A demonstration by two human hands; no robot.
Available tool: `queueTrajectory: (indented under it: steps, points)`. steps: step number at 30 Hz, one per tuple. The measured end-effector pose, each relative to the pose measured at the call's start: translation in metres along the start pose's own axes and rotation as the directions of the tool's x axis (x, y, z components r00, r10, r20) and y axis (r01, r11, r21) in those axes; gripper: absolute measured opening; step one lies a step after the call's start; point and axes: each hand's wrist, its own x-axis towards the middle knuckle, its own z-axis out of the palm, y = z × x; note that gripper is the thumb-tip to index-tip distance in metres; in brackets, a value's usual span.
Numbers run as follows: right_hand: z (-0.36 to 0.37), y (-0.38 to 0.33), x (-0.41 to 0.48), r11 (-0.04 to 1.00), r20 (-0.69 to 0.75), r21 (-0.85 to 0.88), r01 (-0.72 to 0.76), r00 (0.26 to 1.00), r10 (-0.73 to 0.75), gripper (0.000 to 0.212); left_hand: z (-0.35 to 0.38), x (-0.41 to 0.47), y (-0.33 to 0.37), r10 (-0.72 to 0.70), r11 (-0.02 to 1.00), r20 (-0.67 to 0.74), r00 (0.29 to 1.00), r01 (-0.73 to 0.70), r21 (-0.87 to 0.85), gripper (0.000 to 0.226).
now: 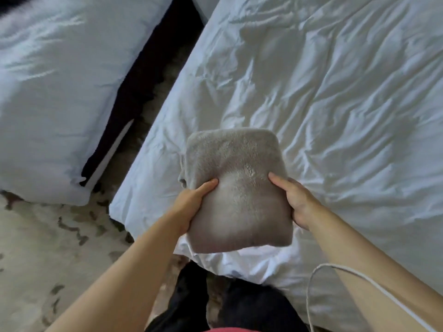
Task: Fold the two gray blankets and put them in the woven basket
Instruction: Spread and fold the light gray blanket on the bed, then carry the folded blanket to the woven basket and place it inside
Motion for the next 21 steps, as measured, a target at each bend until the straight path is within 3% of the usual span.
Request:
queueTrajectory:
  steps: [7, 12, 17, 21]
  points:
    - [0.075, -0.038, -0.040, 0.970, 0.296, -0.158, 0.187, 0.946, -0.134, 0.057, -0.064, -0.075, -0.011, 0.086, 0.952, -0.163, 0.983, -0.129, -0.279, 0.065]
    - [0.150, -0.032, -0.076, 0.941, 0.386, -0.227, 0.253, 0.910, -0.151, 0.041, -0.120, -0.126, -0.026, 0.165, 0.874, -0.303, 0.939, -0.281, -0.396, 0.087]
    - [0.242, -0.012, -0.117, 0.904, 0.481, -0.283, 0.320, 0.863, -0.154, 0.039, -0.199, -0.190, -0.040, 0.268, 0.805, -0.417, 0.869, -0.439, -0.398, 0.045]
    - [0.334, 0.022, -0.162, 0.892, 0.579, -0.309, 0.329, 0.809, -0.097, 0.032, -0.276, -0.249, -0.074, 0.300, 0.741, -0.552, 0.778, -0.554, -0.380, 0.042]
